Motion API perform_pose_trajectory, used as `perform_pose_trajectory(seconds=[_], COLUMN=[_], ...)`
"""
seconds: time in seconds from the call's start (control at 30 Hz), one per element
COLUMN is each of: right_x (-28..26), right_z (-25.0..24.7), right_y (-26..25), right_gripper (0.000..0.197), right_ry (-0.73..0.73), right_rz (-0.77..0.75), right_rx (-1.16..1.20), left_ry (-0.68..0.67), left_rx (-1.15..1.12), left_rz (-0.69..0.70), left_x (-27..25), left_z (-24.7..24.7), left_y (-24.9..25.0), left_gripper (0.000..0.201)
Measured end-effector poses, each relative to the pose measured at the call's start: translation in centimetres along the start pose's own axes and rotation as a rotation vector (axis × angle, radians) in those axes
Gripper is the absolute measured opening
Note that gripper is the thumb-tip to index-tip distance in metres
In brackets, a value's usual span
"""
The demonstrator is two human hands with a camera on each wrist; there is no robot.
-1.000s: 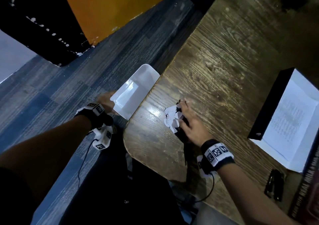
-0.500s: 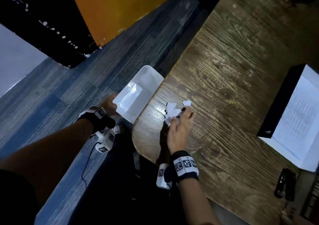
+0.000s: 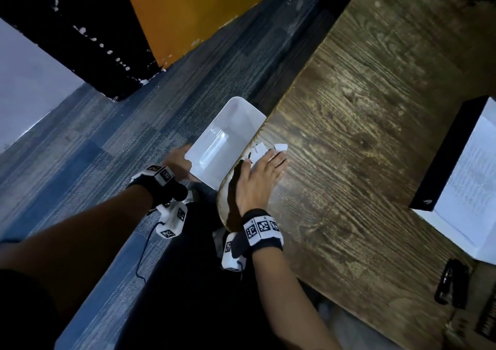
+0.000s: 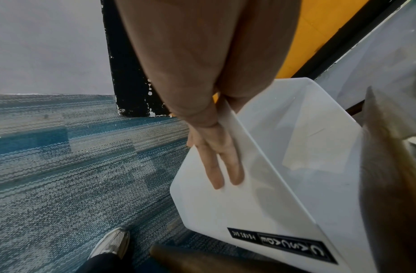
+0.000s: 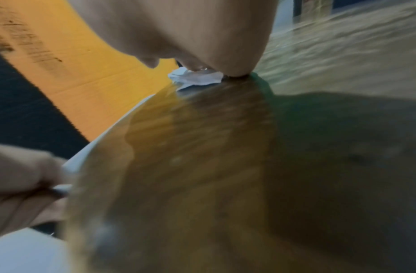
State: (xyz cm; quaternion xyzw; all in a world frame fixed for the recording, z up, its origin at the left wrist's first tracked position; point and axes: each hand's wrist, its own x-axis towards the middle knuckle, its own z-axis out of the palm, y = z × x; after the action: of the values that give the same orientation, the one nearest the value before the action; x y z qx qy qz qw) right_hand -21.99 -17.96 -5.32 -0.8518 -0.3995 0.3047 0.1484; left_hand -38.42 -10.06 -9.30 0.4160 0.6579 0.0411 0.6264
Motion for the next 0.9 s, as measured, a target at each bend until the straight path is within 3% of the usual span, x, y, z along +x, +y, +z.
perform_pose_trajectory(seconds=[0.17,0.33,0.47,0.57,0.63,0.73,0.8,0.9], right_x=[-1.0,-2.4,-2.9,-2.3,-1.5,0.5,1.3,1.7], right_z=[1.9,3.2,3.5,0.0,-3.8,-8.5,-10.0,-9.0], right_y=[-2.1,-4.2,-5.3,-4.7,-2.4,4.2,8.3,10.4], right_gripper=[0.070,0.065,0.055,0.042,0.033,0.034,0.052,0.068], right_ry=[-0.082,-0.204,-0.321,-0.378,-0.226,0.126,0.167,0.106], right_rz=[-0.123,-0.293,-0.387,-0.226,-0.202,-0.188,-0.042,0.189], right_rx=[-0.012,0.007,0.044,0.376,0.441,0.096,-0.174,-0.252], left_ry=[-0.007,0.022,0.005,0.028,0.033,0.022,0.024,0.013], left_rx=[-0.109,0.076,0.169,0.137,0.147,0.088,0.017,-0.088], left_rz=[-0.034,0.015,0.007,-0.061,-0.037,-0.019,-0.050,-0.108], left_x=[-0.4,-1.0,-1.2,-0.4,0.0,-0.4,-0.8,-1.1], left_z=[-0.1,-0.5,-0.6,-0.7,-0.9,-0.9,-0.9,-0.9], left_y=[0.2,1.0,1.2,0.4,0.0,0.0,0.2,0.3], left_gripper=[0.047,0.047,0.067,0.057,0.054,0.049,0.050,0.048])
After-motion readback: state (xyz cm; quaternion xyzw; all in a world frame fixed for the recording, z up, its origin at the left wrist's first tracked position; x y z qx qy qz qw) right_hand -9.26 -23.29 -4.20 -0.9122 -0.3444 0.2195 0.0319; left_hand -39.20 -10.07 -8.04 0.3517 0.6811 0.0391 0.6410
